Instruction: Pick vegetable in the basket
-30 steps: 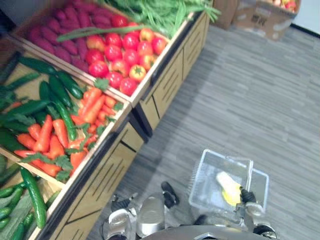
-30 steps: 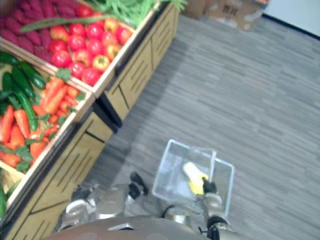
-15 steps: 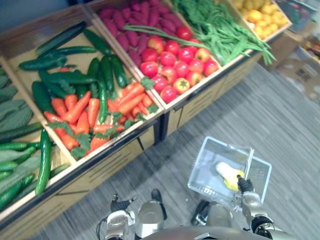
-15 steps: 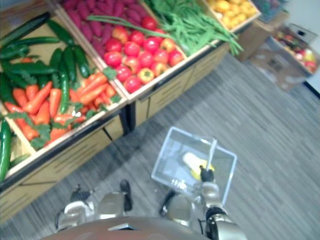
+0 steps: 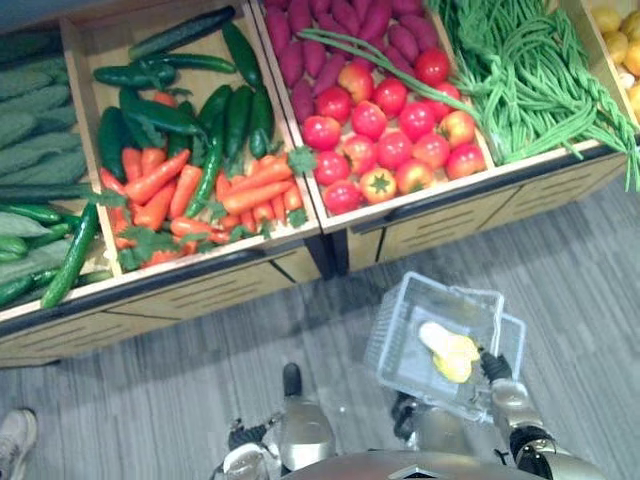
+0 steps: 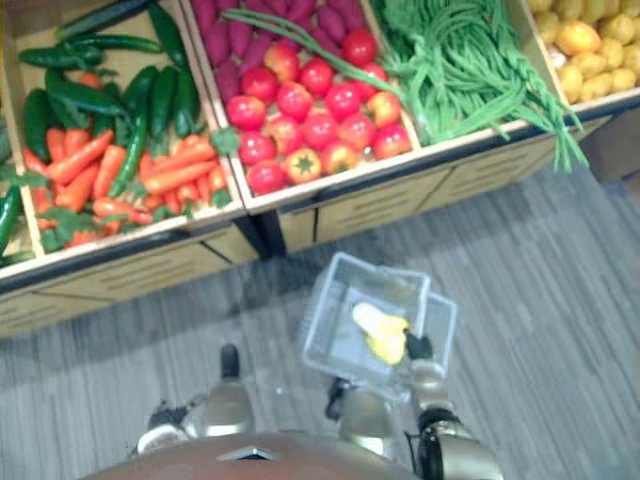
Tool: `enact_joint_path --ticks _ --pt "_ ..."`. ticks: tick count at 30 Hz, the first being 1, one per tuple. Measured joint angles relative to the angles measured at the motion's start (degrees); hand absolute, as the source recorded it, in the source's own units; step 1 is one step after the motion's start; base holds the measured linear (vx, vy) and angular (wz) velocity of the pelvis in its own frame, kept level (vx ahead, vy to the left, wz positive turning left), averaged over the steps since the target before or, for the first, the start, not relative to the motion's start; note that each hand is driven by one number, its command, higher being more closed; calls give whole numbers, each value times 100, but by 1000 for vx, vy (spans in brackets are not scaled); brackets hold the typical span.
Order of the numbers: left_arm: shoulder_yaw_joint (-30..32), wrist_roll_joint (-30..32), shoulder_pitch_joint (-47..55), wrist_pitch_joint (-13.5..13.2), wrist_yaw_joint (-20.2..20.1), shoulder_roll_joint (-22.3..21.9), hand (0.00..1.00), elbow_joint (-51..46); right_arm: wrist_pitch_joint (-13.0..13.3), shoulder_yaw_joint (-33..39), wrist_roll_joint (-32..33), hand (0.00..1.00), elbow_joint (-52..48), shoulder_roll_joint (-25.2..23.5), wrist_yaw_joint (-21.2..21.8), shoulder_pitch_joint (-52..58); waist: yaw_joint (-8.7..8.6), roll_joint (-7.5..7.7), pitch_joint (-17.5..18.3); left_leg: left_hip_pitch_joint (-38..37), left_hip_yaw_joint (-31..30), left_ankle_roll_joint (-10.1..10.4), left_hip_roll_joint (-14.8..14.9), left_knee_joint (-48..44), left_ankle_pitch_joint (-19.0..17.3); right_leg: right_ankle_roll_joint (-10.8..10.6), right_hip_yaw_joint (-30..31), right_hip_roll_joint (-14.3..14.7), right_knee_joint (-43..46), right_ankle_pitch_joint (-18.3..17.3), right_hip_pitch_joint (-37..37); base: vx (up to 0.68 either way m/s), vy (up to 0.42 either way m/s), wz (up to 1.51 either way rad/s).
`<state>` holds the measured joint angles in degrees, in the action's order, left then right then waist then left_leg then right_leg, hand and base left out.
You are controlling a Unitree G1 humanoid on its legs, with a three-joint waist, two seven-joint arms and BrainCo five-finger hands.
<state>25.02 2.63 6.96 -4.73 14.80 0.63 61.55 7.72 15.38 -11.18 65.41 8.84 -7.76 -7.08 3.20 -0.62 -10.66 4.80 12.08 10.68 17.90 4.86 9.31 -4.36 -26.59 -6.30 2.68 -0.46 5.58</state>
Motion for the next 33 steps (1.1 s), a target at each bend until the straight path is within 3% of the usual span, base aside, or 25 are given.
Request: enact_joint_path --ticks 4,9,13,16,18,25,29,33 --pt "-7 -25 -3 4 104 20 0 -16 6 46 10 100 10 15 -177 102 -87 5 22 120 425 -10 -139 54 8 -84 -396 -102 -66 -48 -175 -8 56 54" --pt "2 -187 -17 9 375 31 0 -103 34 108 0 100 10 -75 -176 113 -64 80 78 210 560 -35 -291 62 -8 -174 -485 -221 -94 -12 -214 -27 86 21" --pt "-2 -201 -1 -10 740 -55 0 -1006 51 196 7 100 2 -101 -180 170 -60 43 101 214 629 -81 -327 94 -27 -206 -474 -292 -93 10 -200 -27 38 -1" --pt "-41 253 19 -111 1164 -21 0 -2319 105 215 19 100 -45 -86 -206 249 -47 14 190 237 627 -140 -385 96 -50 -205 -494 -321 -91 8 -195 13 12 4" --pt "-59 833 -14 -369 1560 96 0 -2992 185 207 56 100 -51 -89 -237 313 -41 3 265 237 628 -177 -458 95 -74 -226 -489 -388 -87 21 -196 62 30 3" --pt "16 2136 -169 -354 2613 694 0 -4838 258 207 229 100 -50 -88 -344 392 10 21 297 150 882 -199 -505 84 -93 -287 -293 -445 -87 66 -149 60 8 -10" --pt "18 2520 -357 -382 2824 922 0 -5224 267 209 231 100 -149 -83 -344 420 -9 17 303 81 1081 -195 -481 73 -116 -283 -97 -422 -76 69 -66 40 -16 -27" --pt "18 2745 -561 -420 2998 1253 0 -5252 305 211 231 100 -168 -83 -335 446 -132 17 322 71 1193 -195 -452 64 -149 -277 25 -387 -74 73 25 38 -12 -15"
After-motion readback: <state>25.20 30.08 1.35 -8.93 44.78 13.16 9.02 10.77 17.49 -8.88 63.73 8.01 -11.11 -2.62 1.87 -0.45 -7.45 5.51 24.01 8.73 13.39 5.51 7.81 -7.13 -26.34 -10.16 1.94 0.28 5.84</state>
